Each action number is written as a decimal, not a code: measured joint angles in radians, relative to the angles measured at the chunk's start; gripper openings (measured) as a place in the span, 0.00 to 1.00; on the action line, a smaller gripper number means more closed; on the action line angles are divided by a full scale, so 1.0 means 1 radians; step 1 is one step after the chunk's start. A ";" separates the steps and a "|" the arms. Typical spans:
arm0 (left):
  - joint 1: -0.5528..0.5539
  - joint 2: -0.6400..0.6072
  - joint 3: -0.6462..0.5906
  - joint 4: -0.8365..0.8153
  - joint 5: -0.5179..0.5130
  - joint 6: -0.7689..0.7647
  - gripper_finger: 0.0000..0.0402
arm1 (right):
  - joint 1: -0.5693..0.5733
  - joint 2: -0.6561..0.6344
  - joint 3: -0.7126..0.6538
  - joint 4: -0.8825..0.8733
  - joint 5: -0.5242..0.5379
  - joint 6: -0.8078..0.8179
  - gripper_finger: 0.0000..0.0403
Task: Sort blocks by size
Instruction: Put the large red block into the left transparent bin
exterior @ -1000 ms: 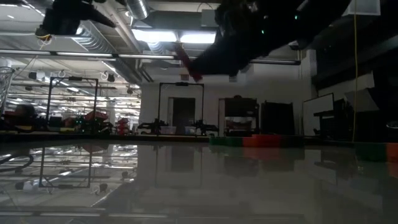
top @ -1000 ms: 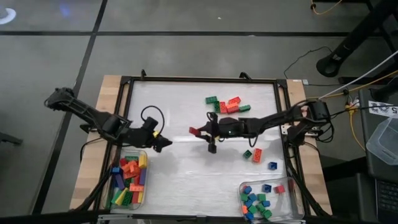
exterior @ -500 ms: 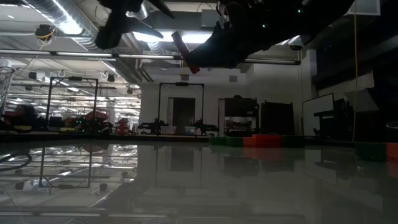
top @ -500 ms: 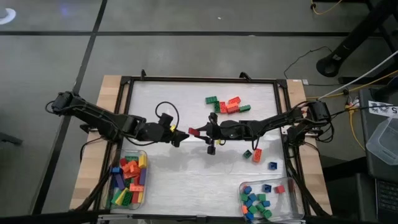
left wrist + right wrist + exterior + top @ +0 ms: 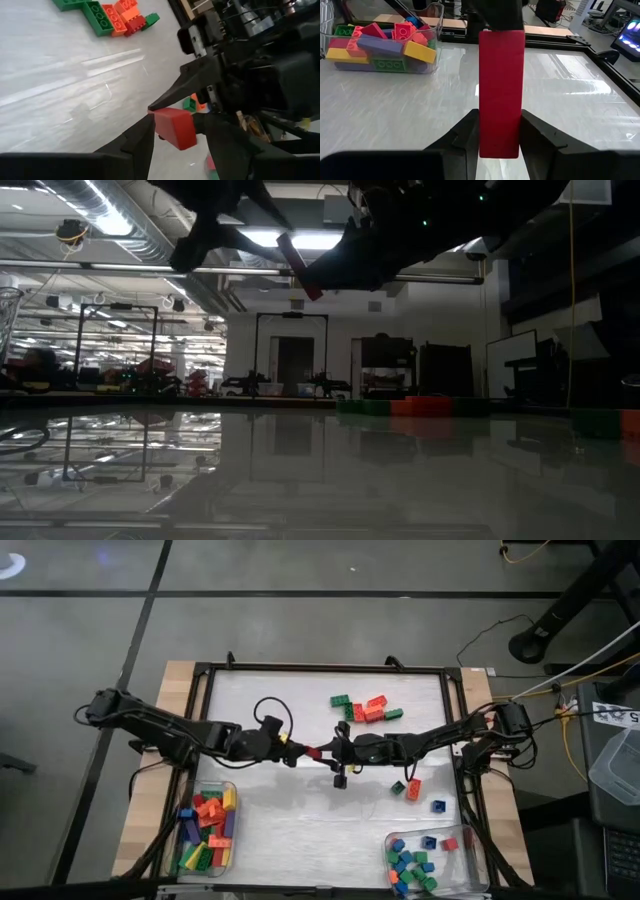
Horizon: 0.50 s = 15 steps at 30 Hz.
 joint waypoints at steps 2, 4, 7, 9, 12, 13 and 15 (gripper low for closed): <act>0.000 0.020 0.000 0.016 0.003 0.001 0.40 | 0.000 0.000 0.000 -0.001 0.000 0.000 0.30; 0.002 0.032 0.000 0.017 0.004 0.001 0.40 | 0.000 0.000 0.000 -0.005 0.000 0.000 0.30; 0.012 0.040 0.000 0.026 0.010 0.009 0.40 | 0.000 0.000 0.000 -0.006 0.000 0.008 0.30; 0.016 0.042 0.000 0.030 0.017 0.010 0.40 | 0.000 0.000 0.000 -0.009 0.000 0.008 0.30; 0.021 0.050 0.000 0.046 0.021 0.010 0.40 | 0.000 -0.001 0.000 -0.011 -0.001 0.012 0.30; 0.021 0.052 0.000 0.039 0.024 0.009 0.40 | 0.000 -0.001 0.000 -0.011 -0.001 0.014 0.30; 0.021 0.062 0.000 0.047 0.028 0.010 0.40 | 0.000 -0.001 0.000 -0.014 -0.001 0.022 0.30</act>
